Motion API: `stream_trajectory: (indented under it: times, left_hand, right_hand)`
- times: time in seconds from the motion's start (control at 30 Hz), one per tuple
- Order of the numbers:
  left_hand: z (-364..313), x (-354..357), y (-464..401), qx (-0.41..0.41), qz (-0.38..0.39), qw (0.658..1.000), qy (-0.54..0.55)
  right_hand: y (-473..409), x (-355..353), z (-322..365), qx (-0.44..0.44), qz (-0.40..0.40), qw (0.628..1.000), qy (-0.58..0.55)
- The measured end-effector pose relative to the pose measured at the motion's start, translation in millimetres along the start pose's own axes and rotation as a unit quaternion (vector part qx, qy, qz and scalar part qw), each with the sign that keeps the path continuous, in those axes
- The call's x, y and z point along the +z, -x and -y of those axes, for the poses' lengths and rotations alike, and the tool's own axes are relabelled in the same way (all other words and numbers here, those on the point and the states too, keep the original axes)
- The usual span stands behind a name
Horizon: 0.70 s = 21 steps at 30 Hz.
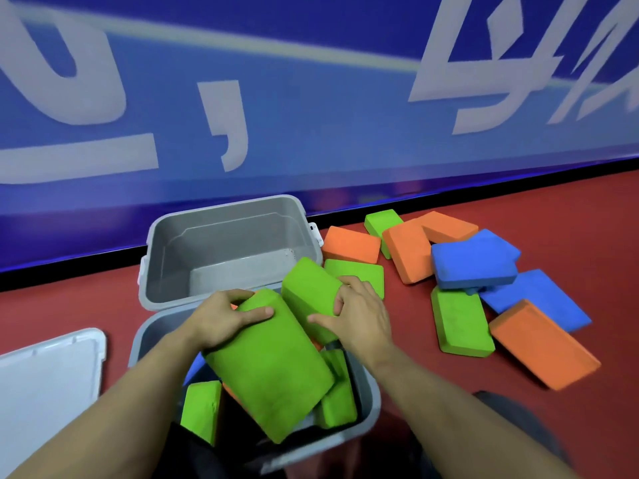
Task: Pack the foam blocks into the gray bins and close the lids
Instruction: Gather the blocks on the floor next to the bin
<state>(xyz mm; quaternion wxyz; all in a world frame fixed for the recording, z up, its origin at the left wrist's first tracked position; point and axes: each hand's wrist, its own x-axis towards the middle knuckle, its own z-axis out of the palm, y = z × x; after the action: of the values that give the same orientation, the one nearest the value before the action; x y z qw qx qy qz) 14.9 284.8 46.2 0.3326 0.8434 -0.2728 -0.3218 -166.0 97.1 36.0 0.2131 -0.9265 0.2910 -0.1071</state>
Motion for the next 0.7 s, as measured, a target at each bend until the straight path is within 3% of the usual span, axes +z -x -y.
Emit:
stream_trajectory:
  times: [0.2, 0.37, 0.5, 0.7]
  left_hand:
    - [35.2, 4.4, -20.3, -0.112, 0.027, 0.993, -0.029]
    - [24.9, 3.9, -28.8, -0.076, -0.025, 0.997, -0.011]
    - [7.3, 3.6, -28.2, -0.059, -0.075, 0.993, 0.067]
    - [-24.6, 28.4, -25.4, -0.03, -0.032, 0.993, 0.108]
  right_hand:
    - [-1.8, 16.6, 8.7, -0.008, 0.056, 0.998, -0.018]
    - [0.5, 13.4, -0.7, 0.023, 0.111, 0.992, -0.062]
    - [8.4, 8.6, -4.2, 0.05, 0.087, 0.991, -0.087]
    - [11.6, -2.9, -15.8, 0.068, 0.109, 0.989, -0.077]
